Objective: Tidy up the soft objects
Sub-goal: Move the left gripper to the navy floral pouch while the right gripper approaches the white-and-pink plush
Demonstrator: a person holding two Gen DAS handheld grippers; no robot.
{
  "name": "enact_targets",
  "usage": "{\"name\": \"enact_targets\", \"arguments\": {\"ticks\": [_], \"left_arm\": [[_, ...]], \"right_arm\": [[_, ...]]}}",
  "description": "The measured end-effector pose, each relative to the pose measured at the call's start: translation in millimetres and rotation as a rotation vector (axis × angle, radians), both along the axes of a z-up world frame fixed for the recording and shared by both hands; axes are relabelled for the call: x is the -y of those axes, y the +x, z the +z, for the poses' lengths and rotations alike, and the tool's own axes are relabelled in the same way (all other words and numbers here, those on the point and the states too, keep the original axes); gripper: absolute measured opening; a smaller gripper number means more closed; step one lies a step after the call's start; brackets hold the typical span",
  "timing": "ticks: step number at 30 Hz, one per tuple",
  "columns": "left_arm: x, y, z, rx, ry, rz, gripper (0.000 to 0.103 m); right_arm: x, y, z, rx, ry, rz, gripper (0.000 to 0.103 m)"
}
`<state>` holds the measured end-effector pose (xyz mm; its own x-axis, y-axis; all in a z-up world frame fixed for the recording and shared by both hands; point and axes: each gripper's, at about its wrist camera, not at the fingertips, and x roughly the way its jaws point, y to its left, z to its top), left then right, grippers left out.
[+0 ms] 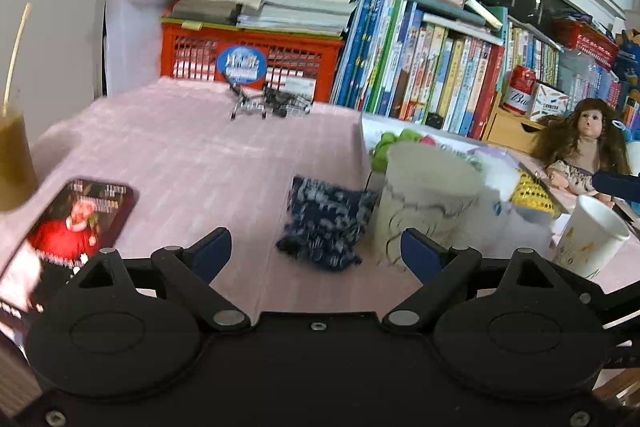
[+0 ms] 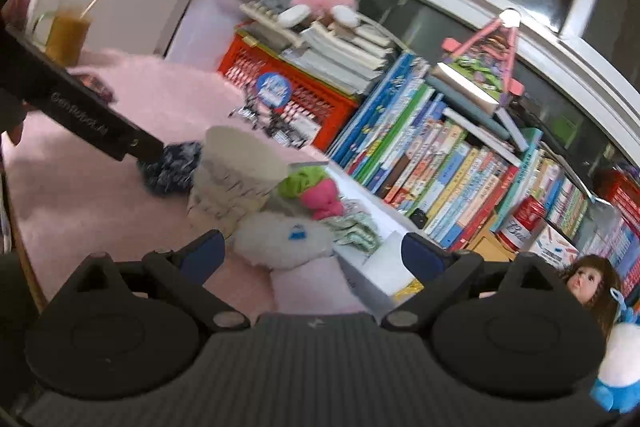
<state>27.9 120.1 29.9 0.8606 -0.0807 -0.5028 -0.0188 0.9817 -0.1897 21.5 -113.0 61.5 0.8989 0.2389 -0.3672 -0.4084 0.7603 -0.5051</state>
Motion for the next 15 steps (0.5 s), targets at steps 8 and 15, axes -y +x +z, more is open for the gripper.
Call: {"name": "enact_targets", "arguments": {"ticks": [8, 15], "left_arm": [[-5.5, 9.6, -17.2, -0.025, -0.066, 0.016, 0.083], [-3.1, 24.6, -24.8, -0.053, -0.048, -0.002, 0.072]], "right_arm": [[-9.9, 9.7, -16.1, -0.036, -0.076, -0.042, 0.091], [-14.9, 15.3, -23.8, -0.081, -0.157, -0.015, 0.089]]}}
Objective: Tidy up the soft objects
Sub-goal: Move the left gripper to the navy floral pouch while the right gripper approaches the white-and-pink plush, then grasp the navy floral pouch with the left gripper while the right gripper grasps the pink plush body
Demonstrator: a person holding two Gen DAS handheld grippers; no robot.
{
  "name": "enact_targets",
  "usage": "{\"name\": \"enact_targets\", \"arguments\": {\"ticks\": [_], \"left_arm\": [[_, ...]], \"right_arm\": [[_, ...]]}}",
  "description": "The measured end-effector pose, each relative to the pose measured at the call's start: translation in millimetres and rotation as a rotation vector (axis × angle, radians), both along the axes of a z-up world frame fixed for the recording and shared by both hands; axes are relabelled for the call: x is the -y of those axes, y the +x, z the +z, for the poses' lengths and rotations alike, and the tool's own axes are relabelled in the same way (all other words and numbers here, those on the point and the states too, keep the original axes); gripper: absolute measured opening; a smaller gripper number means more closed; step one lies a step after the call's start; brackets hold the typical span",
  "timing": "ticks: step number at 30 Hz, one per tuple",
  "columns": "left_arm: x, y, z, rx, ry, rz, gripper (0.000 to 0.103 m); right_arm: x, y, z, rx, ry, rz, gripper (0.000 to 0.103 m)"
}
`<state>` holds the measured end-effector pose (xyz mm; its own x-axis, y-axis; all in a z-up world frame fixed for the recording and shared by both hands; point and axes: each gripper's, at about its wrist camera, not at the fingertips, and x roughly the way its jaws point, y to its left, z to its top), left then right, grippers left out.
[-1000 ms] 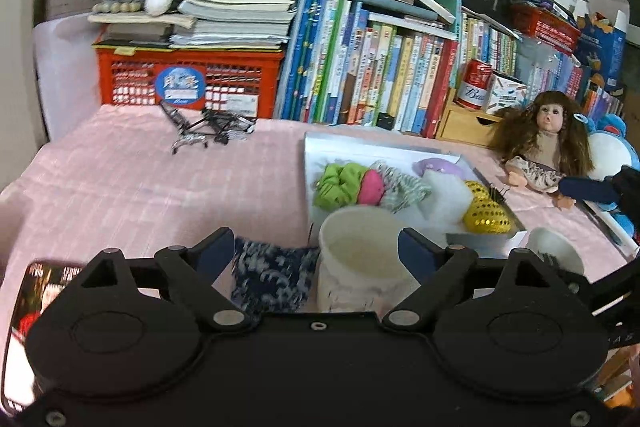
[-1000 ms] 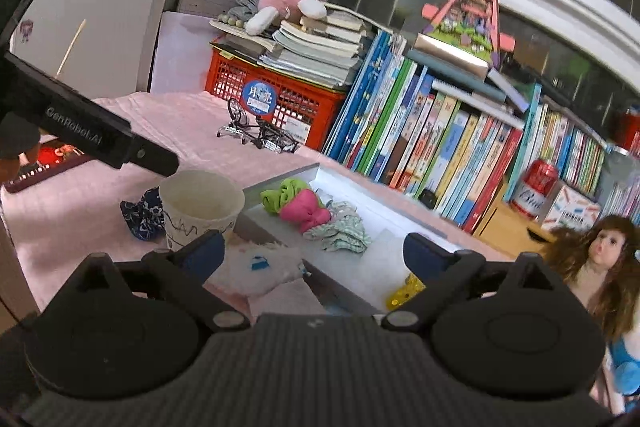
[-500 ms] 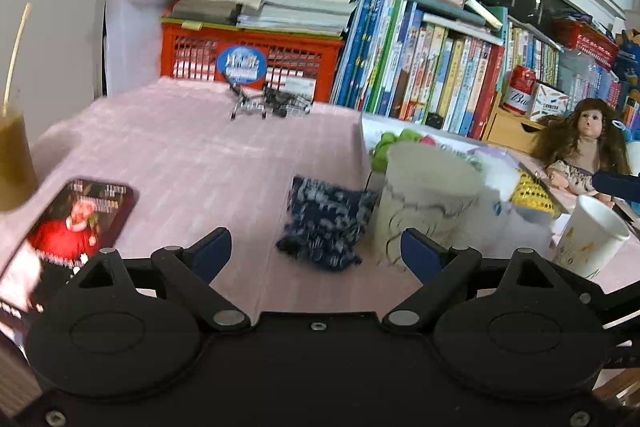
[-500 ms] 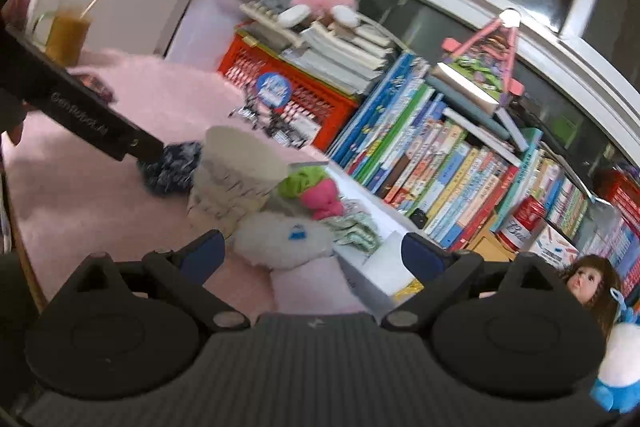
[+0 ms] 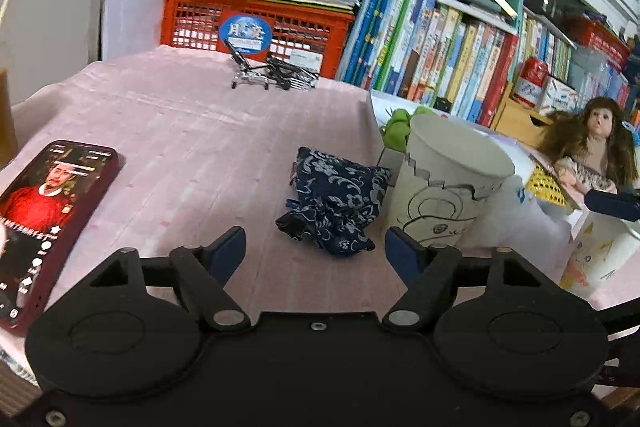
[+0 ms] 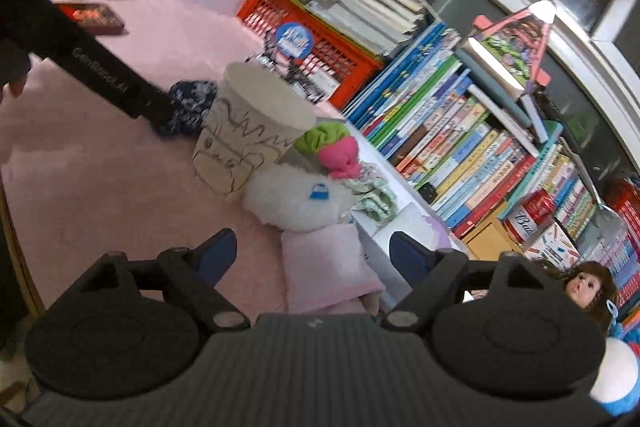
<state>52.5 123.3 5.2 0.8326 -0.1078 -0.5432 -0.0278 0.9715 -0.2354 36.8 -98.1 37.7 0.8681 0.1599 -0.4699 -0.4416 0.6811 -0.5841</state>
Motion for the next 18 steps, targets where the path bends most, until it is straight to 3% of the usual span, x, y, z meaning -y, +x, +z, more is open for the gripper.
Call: {"name": "enact_targets", "arguments": {"ticks": [8, 16, 18], "left_arm": [[3.0, 15.1, -6.4, -0.014, -0.025, -0.017, 0.066], [8.8, 30.3, -8.1, -0.013, 0.006, -0.013, 0.066], [9.6, 34.5, -9.1, -0.019, 0.009, -0.013, 0.061]], "right_arm": [[-2.8, 14.9, 0.0, -0.059, -0.047, -0.013, 0.087], [-6.6, 27.9, -4.3, -0.083, -0.073, -0.023, 0.087], [-5.7, 32.6, -5.1, -0.106, -0.066, -0.026, 0.087]]}}
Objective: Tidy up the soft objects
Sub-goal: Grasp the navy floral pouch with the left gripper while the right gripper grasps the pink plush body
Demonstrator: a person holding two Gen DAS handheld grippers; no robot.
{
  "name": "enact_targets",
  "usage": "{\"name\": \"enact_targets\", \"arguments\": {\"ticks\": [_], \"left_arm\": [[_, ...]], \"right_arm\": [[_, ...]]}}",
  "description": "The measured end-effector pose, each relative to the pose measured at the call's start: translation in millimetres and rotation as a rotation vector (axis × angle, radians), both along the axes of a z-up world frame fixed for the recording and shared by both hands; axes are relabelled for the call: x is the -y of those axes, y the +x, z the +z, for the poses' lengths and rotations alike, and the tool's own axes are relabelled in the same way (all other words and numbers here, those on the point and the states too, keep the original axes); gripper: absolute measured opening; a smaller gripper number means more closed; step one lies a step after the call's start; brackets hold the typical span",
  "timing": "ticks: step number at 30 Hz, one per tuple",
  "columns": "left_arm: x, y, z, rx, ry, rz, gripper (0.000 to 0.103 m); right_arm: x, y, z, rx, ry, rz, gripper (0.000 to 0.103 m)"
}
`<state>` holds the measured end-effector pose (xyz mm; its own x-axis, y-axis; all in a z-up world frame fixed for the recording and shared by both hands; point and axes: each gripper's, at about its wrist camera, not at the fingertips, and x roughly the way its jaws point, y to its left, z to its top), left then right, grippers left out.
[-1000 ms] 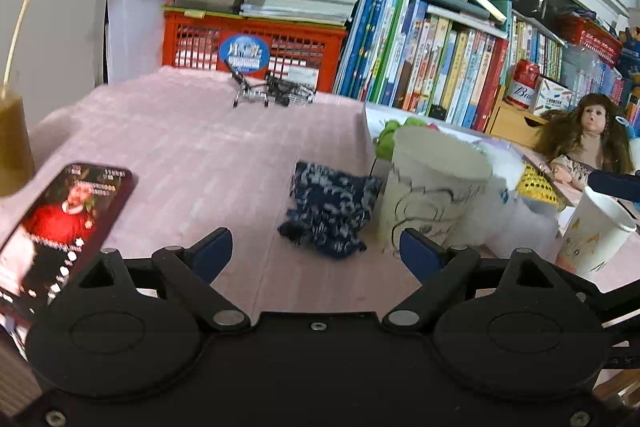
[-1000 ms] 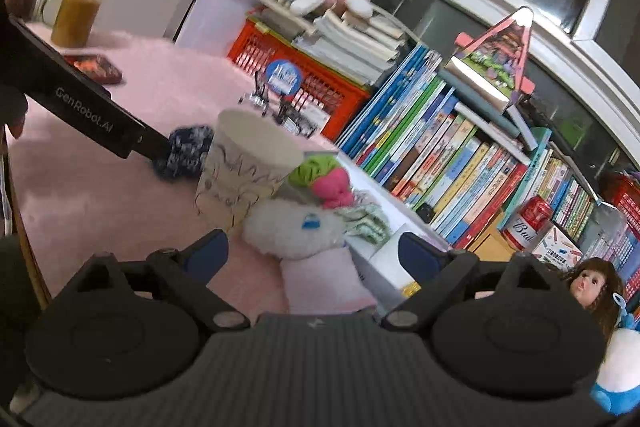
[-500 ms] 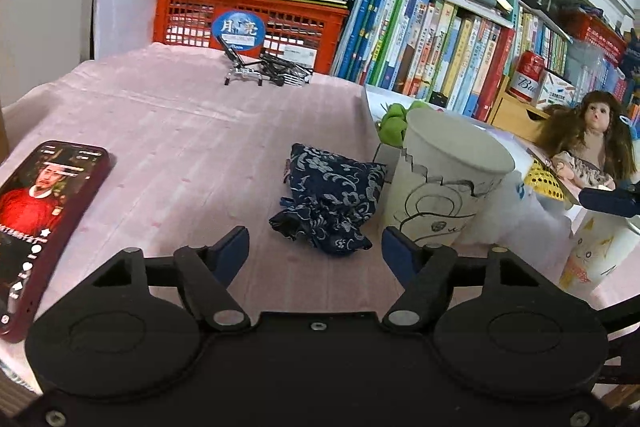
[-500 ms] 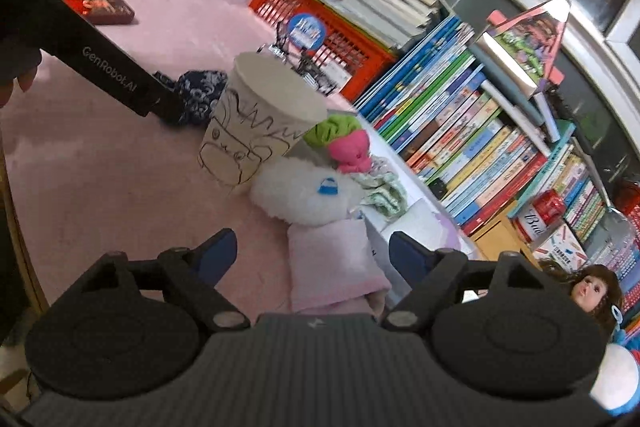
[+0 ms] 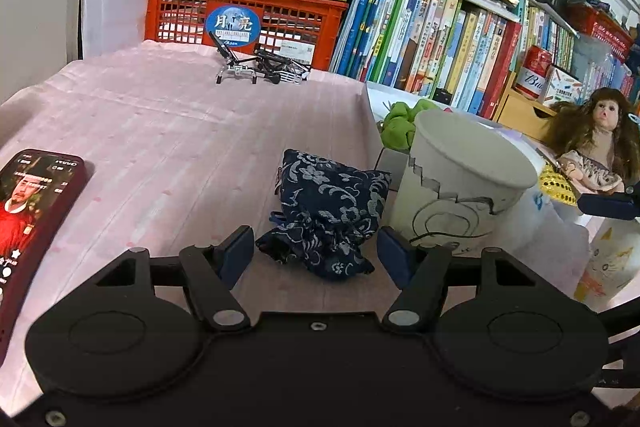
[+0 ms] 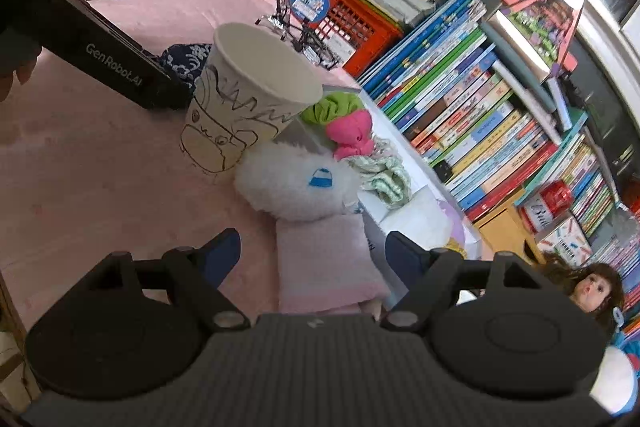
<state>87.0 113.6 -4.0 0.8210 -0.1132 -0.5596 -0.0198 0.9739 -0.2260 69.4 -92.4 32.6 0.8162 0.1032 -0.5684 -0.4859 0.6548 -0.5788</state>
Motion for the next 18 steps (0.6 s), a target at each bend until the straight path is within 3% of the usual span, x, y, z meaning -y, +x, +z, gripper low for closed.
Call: {"name": "enact_targets", "arguments": {"ticks": [5, 9, 14, 15, 18], "left_arm": [[0.5, 6.0, -0.6, -0.001, -0.011, 0.005, 0.055], [0.4, 5.5, -0.3, -0.006, -0.019, 0.001, 0.040], [-1.4, -3.6, 1.4, -0.010, -0.034, -0.005, 0.034], [-2.3, -6.6, 1.7, -0.010, -0.037, -0.003, 0.033], [-4.7, -15.7, 2.8, -0.012, -0.041, 0.003, 0.032]], "right_arm": [[2.4, 11.0, -1.7, -0.037, 0.005, -0.018, 0.087], [4.8, 20.9, -0.5, -0.069, 0.016, -0.044, 0.084], [6.8, 24.0, -0.1, -0.098, 0.037, -0.079, 0.060], [7.0, 22.6, 0.4, -0.097, 0.040, -0.085, 0.049], [9.6, 19.3, 5.0, -0.095, 0.070, -0.089, 0.040]]}}
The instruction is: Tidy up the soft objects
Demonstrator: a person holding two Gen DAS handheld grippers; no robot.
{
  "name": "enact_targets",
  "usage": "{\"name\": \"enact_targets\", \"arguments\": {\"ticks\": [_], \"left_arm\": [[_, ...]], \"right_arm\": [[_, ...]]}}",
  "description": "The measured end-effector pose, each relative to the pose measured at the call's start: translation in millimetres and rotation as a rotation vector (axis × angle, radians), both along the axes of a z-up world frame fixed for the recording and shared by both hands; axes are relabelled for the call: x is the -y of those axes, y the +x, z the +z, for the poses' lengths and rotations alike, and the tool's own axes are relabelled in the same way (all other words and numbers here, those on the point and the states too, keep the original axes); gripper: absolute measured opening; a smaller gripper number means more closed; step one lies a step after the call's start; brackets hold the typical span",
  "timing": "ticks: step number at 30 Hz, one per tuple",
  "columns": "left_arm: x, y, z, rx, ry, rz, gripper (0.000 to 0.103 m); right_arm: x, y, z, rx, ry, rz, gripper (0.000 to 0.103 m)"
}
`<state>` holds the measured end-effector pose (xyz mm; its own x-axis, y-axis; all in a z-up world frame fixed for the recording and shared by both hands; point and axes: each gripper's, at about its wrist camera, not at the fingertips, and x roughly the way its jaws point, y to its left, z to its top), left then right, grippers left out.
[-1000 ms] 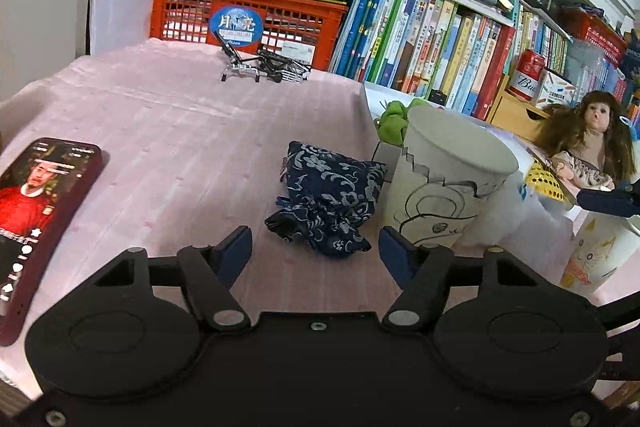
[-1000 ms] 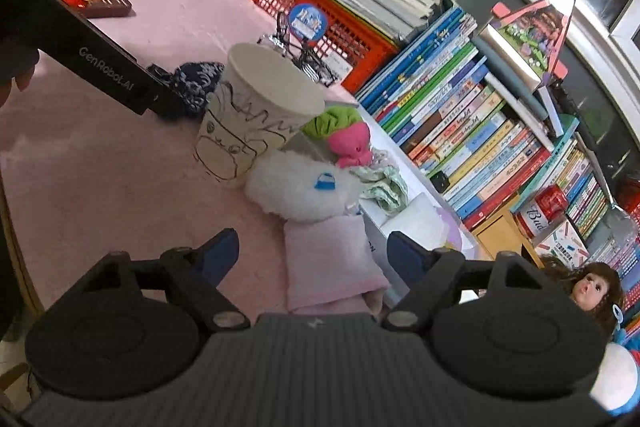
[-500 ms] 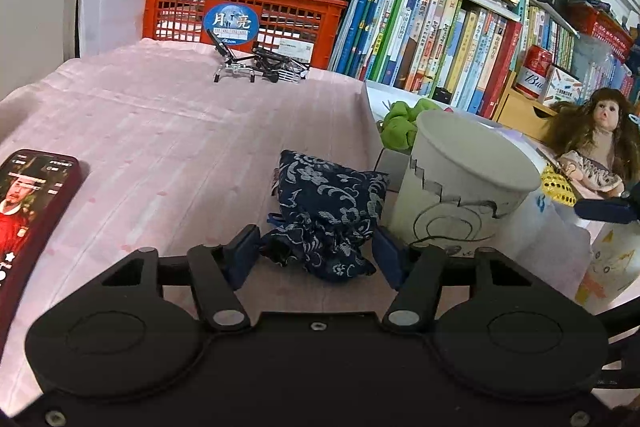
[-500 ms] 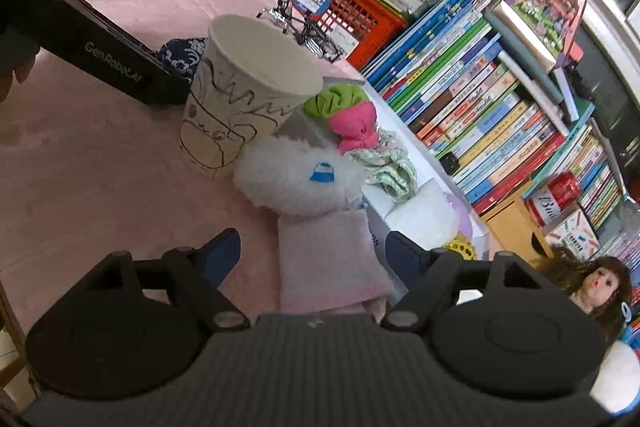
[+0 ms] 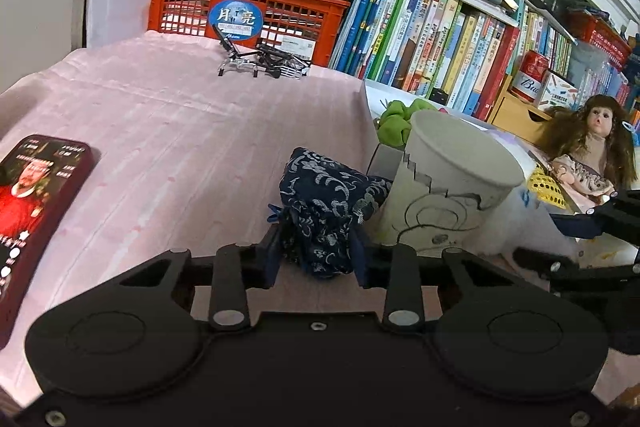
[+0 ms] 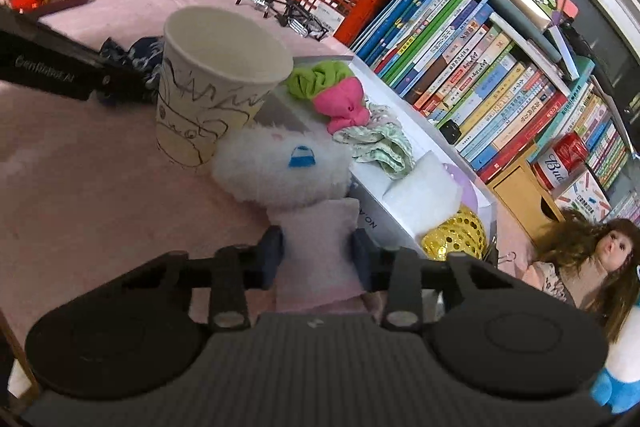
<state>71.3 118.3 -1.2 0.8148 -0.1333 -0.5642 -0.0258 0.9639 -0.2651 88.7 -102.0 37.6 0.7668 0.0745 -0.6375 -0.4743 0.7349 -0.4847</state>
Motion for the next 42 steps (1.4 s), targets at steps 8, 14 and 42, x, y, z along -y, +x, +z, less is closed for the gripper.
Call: {"name": "enact_targets", "arguments": {"ticks": [8, 14, 42], "left_arm": [[-8.7, -30.4, 3.9, -0.011, -0.011, 0.018, 0.032], [-7.9, -52.3, 9.7, -0.024, -0.014, -0.004, 0.032], [20.7, -76.5, 21.2, 0.016, 0.112, -0.065, 0.058]], "right_arm": [[5.1, -21.2, 8.8, -0.010, 0.087, 0.017, 0.030], [5.8, -39.6, 8.3, -0.009, 0.138, 0.032, 0.026], [40.8, -84.1, 0.2, 0.036, 0.480, -0.022, 0.062]]}}
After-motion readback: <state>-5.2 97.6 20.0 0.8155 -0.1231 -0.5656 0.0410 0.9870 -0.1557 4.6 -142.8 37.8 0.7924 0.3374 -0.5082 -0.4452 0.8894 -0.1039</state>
